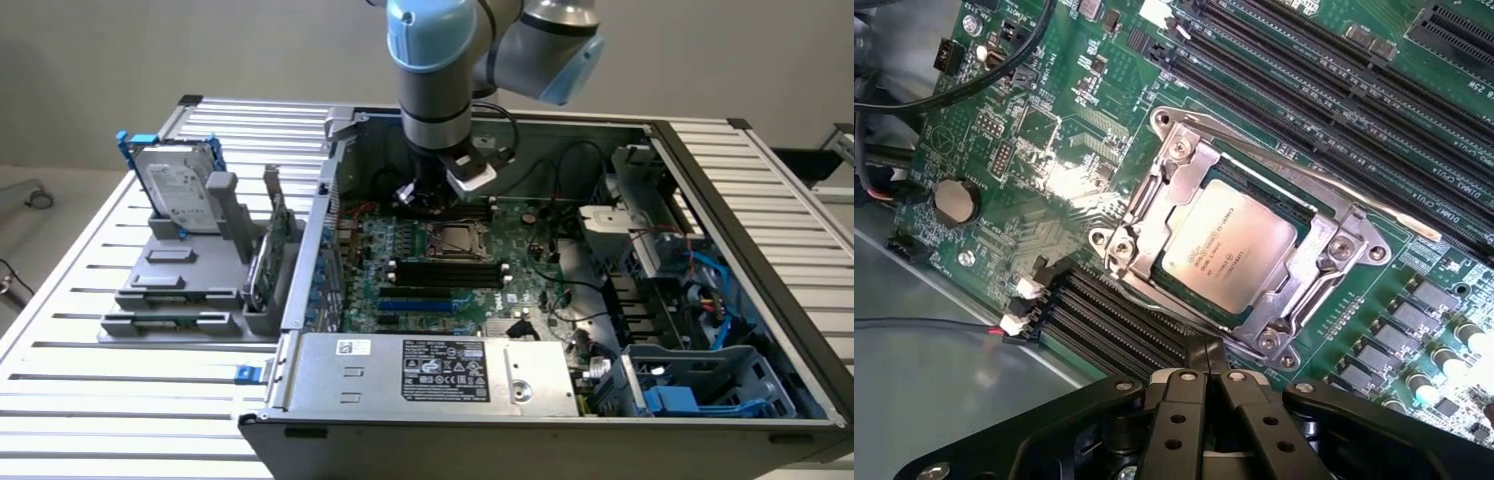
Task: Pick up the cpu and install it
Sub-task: 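Install the first cpu locking lever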
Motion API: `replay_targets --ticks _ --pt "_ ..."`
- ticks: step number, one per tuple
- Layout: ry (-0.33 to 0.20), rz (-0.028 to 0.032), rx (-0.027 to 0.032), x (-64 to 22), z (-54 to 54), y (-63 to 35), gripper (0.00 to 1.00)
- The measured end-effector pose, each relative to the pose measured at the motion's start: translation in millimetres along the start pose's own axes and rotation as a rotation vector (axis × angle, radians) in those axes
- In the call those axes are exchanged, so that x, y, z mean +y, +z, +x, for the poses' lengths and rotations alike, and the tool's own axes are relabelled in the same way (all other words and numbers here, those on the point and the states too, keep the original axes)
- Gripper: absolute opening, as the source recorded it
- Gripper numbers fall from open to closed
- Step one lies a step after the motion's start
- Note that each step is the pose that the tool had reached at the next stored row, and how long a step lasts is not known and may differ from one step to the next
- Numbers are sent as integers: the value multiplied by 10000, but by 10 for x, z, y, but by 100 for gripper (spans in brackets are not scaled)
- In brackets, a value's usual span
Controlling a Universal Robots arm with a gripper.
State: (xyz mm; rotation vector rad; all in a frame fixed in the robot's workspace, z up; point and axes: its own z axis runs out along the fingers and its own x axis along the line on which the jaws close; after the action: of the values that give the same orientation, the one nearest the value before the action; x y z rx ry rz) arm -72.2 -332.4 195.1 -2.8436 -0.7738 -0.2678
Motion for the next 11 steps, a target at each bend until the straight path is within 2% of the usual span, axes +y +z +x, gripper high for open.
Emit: replay_targets --ticks 11 --pt "0 -1 2 24 33 18 11"
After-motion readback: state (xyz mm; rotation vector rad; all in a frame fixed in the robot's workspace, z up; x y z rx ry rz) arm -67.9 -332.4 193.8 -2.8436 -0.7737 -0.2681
